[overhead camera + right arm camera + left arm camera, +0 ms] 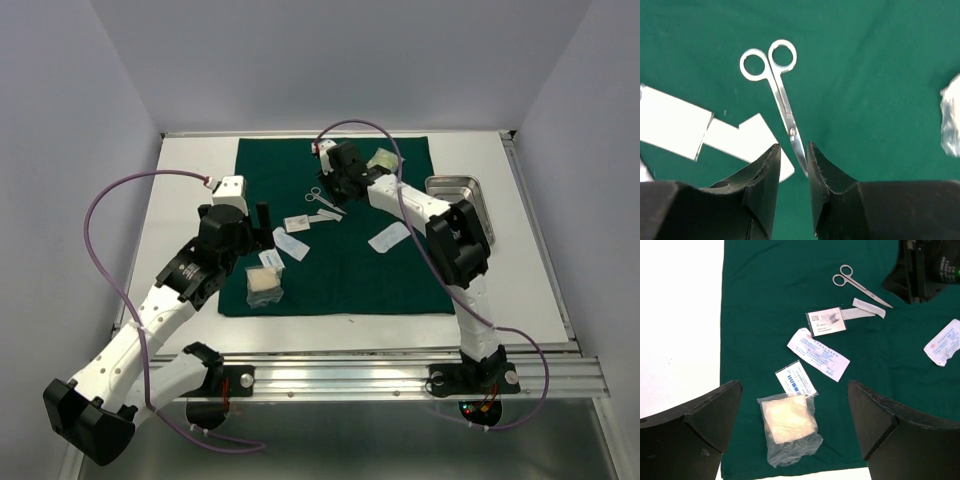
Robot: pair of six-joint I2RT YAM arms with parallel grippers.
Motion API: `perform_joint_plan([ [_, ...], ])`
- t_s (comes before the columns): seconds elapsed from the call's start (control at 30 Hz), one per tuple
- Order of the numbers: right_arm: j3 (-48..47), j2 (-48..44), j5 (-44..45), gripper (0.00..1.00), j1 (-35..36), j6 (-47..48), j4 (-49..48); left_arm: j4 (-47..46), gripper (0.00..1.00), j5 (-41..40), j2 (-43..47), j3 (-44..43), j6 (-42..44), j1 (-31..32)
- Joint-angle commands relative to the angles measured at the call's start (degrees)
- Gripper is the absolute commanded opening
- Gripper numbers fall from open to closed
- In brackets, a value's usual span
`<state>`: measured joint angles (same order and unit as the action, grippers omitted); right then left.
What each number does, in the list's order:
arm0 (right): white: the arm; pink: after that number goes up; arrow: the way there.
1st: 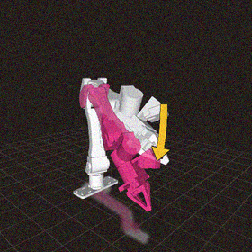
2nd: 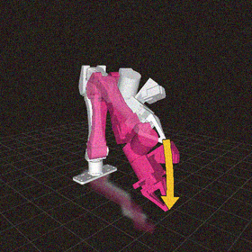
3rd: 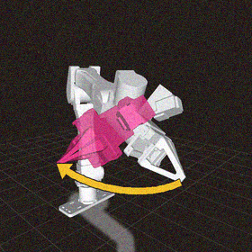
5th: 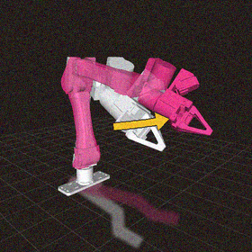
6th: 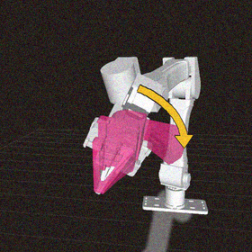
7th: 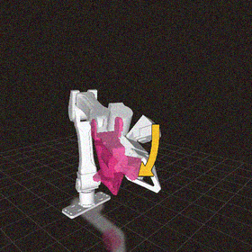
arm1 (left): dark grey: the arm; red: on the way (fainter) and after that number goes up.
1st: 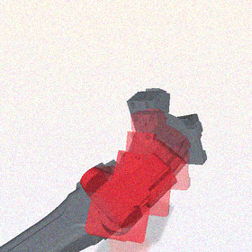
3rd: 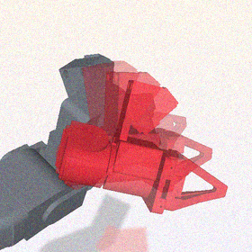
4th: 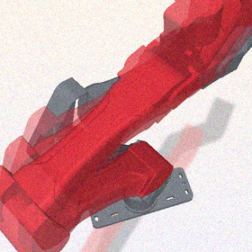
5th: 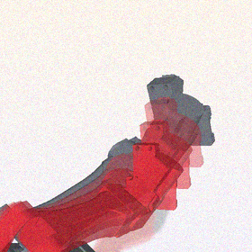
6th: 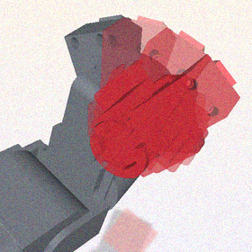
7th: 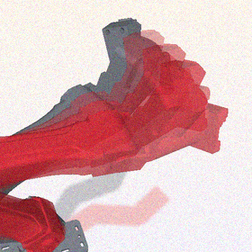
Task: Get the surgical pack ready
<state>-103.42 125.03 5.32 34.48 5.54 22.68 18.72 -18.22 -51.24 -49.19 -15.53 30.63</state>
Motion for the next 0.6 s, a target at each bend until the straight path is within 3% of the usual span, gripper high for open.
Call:
perform_joint_plan([
  [0.0, -7.1, 4.5, 0.8, 0.34, -0.1, 0.0, 1.8, -1.1, 0.99, -0.9, 1.5, -0.1, 0.0, -0.3],
  [0.13, -10.9, 7.7, -0.2, 0.41, -0.1, 0.2, 2.6, -0.9, 0.99, -1.1, 1.8, -0.1, 0.0, -0.3],
  [0.33, -11.8, 10.8, -2.9, 0.43, -0.1, 0.5, 3.0, -1.0, 0.99, -1.1, 1.8, 0.0, 0.0, -0.3],
  [0.47, -11.0, 12.3, -3.2, 0.39, -0.1, 0.3, 3.0, -1.0, 0.99, -1.1, 1.8, 0.1, 0.0, -0.3],
  [0.57, -10.3, 12.6, -3.6, 0.30, -0.1, 0.3, 3.1, -1.1, 0.99, -1.0, 1.8, 0.1, 0.0, -0.3],
])
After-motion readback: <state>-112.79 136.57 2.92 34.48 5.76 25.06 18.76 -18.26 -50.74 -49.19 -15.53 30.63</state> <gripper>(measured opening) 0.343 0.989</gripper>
